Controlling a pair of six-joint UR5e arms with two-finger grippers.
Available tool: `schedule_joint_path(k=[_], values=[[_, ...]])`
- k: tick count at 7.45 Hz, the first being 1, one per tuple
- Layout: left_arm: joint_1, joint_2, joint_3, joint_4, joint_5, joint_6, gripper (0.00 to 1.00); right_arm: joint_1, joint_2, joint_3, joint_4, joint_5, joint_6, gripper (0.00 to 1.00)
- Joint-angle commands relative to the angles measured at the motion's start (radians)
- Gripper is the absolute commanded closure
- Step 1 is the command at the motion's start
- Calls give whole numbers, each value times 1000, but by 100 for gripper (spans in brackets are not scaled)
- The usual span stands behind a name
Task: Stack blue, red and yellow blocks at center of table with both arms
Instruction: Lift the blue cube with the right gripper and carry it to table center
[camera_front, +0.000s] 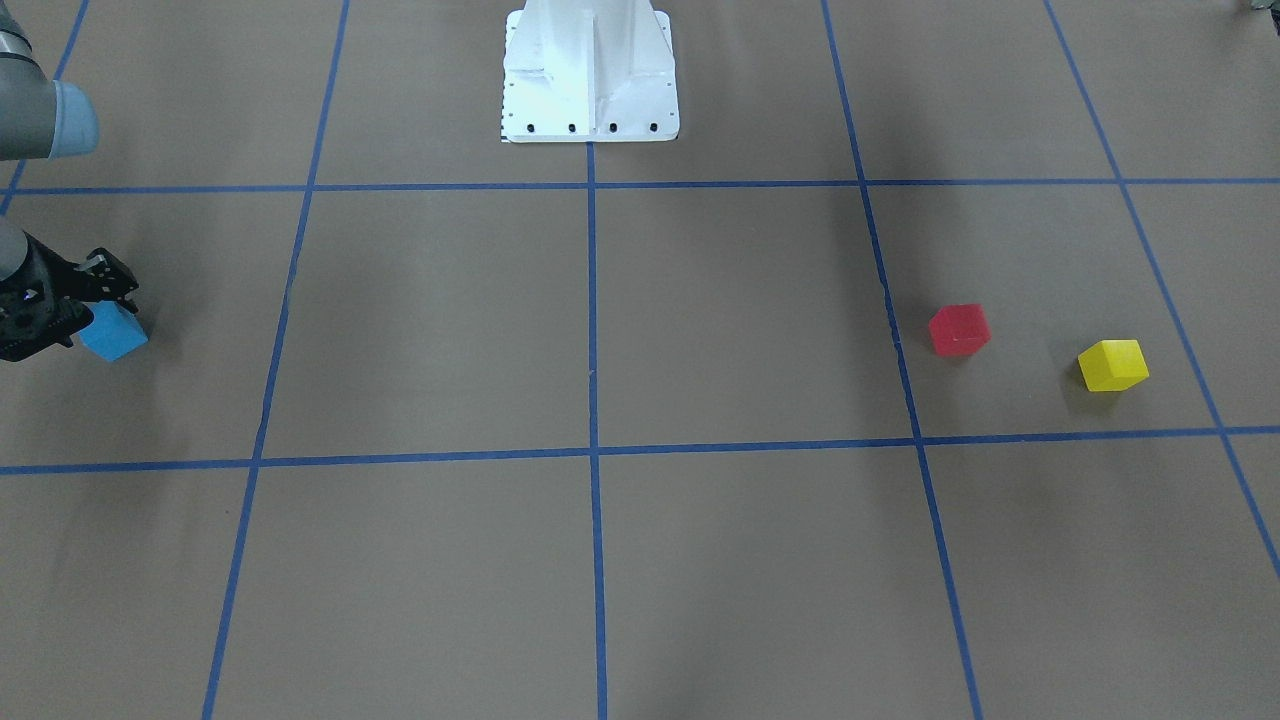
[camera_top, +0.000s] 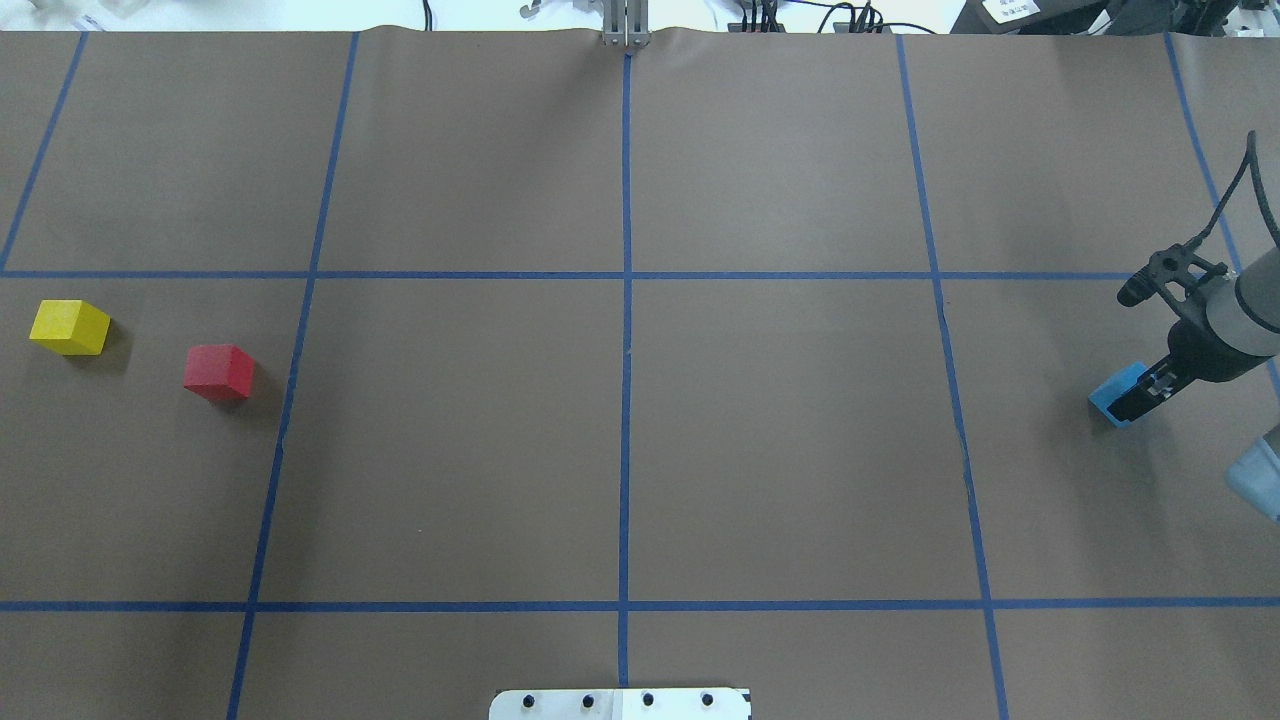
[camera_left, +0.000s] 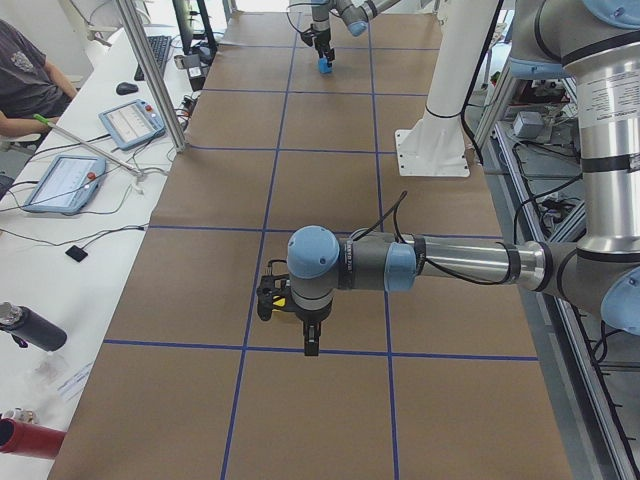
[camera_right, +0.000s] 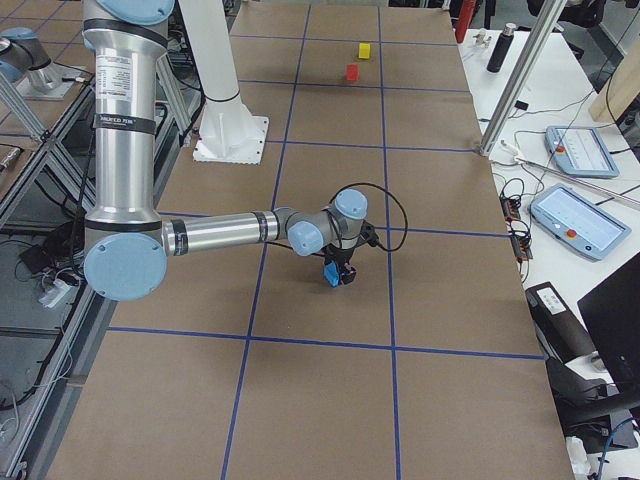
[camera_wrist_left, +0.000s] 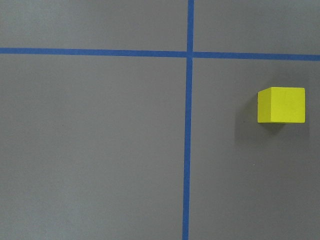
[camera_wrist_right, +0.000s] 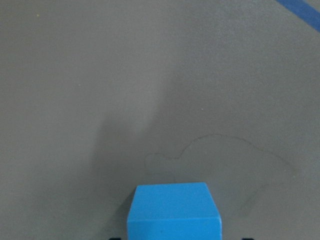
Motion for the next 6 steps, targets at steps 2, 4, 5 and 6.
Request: schedule_joint_path(k=[2,4,5,6], values=[[-1,1,-3,0,0,0,0,0,24,13,-2,9,15,100],[-1,-1,-6,0,0,-4,0,2,59,73,-17,13,142,100],[-1,-1,-8,-3,0,-8,0,-3,117,74,-18,15,292,100],[-1,-1,-6,-20,0,-9,0,-39,181,73,-18,18,446,100]])
